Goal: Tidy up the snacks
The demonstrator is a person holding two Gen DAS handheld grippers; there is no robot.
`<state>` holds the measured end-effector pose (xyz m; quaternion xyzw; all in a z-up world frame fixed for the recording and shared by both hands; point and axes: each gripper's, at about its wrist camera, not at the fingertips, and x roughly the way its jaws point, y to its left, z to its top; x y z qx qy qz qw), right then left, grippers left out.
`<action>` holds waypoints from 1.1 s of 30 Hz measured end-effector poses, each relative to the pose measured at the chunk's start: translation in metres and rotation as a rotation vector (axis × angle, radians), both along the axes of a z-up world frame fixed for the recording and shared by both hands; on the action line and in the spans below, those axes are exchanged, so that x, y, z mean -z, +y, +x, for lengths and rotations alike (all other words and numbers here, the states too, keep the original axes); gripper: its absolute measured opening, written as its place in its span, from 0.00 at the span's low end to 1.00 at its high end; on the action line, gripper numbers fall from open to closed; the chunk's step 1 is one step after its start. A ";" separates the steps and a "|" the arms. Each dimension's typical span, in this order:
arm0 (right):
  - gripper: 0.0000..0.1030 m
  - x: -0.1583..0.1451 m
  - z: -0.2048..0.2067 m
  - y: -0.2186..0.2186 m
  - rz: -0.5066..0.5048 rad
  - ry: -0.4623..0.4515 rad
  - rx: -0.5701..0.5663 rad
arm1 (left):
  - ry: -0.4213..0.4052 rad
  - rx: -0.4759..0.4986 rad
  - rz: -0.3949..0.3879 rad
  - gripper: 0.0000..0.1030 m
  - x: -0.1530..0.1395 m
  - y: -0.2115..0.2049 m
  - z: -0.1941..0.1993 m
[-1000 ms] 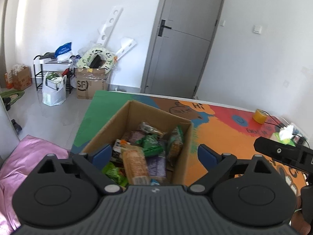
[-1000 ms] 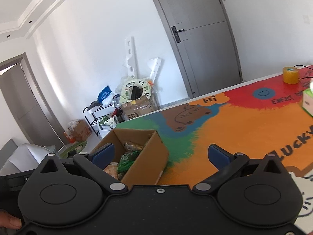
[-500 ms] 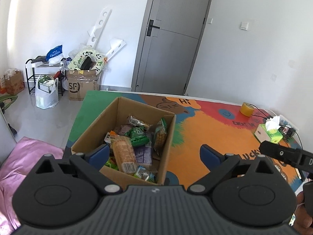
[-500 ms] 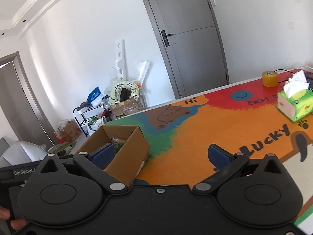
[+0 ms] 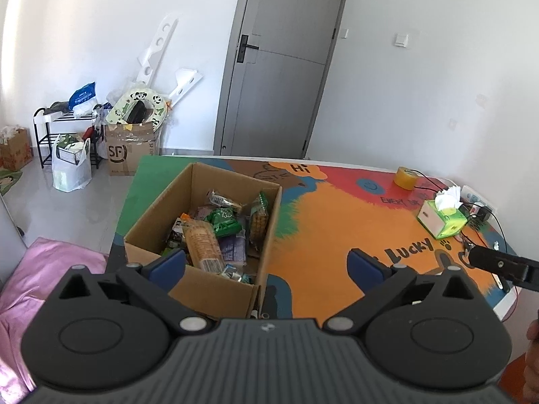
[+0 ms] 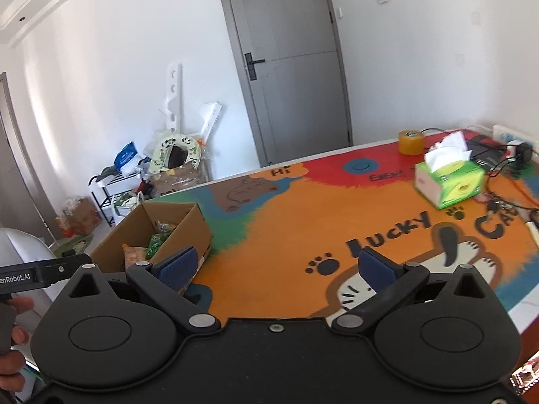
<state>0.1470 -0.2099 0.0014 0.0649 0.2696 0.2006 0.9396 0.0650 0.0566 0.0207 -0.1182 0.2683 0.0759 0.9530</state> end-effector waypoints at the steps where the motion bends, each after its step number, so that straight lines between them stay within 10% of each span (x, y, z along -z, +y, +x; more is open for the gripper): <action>1: 1.00 0.000 -0.004 -0.003 0.006 0.002 0.005 | -0.002 0.006 -0.001 0.99 -0.001 -0.001 -0.003; 33: 1.00 0.019 -0.033 -0.008 -0.008 0.036 0.001 | 0.067 0.018 0.076 0.99 0.015 -0.021 -0.035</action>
